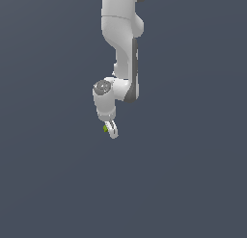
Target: Pick up the object and move it to a goal position.
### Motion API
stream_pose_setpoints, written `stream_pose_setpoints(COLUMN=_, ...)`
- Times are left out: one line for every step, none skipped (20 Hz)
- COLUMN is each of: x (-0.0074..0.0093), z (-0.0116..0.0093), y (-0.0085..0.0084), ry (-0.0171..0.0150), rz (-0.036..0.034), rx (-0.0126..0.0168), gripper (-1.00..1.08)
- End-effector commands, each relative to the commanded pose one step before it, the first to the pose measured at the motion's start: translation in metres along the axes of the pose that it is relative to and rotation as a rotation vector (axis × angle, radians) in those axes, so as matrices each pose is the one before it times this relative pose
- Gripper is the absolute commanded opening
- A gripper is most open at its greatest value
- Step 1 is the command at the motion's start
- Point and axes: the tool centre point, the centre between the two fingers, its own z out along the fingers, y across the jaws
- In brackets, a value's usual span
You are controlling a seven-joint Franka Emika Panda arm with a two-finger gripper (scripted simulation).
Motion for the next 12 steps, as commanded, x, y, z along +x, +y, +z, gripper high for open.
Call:
stream_pose_setpoints(x=-0.00249, z=-0.00090, y=-0.00088, ry=0.00005, rz=-0.00028, rx=0.00026, gripper=-1.00)
stream_pose_setpoints(x=-0.00228, z=-0.00078, y=-0.00070, ry=0.00000, rz=0.00000, rx=0.00000, gripper=-1.00)
stream_pose_setpoints(x=-0.00293, z=-0.00100, y=-0.00090, ry=0.00000, rz=0.00000, rx=0.00000, gripper=-1.00)
stream_pose_setpoints(x=-0.00356, z=-0.00122, y=-0.00111, ry=0.00000, rz=0.00000, rx=0.00000, gripper=-1.00)
stream_pose_setpoints(x=-0.00419, z=-0.00144, y=-0.00131, ry=0.00000, rz=0.00000, rx=0.00000, gripper=-1.00)
stream_pose_setpoints(x=-0.00481, z=-0.00165, y=-0.00152, ry=0.00000, rz=0.00000, rx=0.00000, gripper=-1.00)
stream_pose_setpoints(x=-0.00541, z=-0.00186, y=-0.00172, ry=0.00000, rz=0.00000, rx=0.00000, gripper=-1.00)
stream_pose_setpoints(x=-0.00599, z=-0.00207, y=-0.00192, ry=0.00000, rz=0.00000, rx=0.00000, gripper=-1.00)
stream_pose_setpoints(x=-0.00656, z=-0.00226, y=-0.00212, ry=0.00000, rz=0.00000, rx=0.00000, gripper=-1.00)
stream_pose_setpoints(x=-0.00710, z=-0.00246, y=-0.00231, ry=0.00000, rz=0.00000, rx=0.00000, gripper=-1.00)
stream_pose_setpoints(x=-0.00763, z=-0.00264, y=-0.00249, ry=0.00000, rz=0.00000, rx=0.00000, gripper=-1.00)
stream_pose_setpoints(x=-0.00814, z=-0.00283, y=-0.00267, ry=0.00000, rz=0.00000, rx=0.00000, gripper=-1.00)
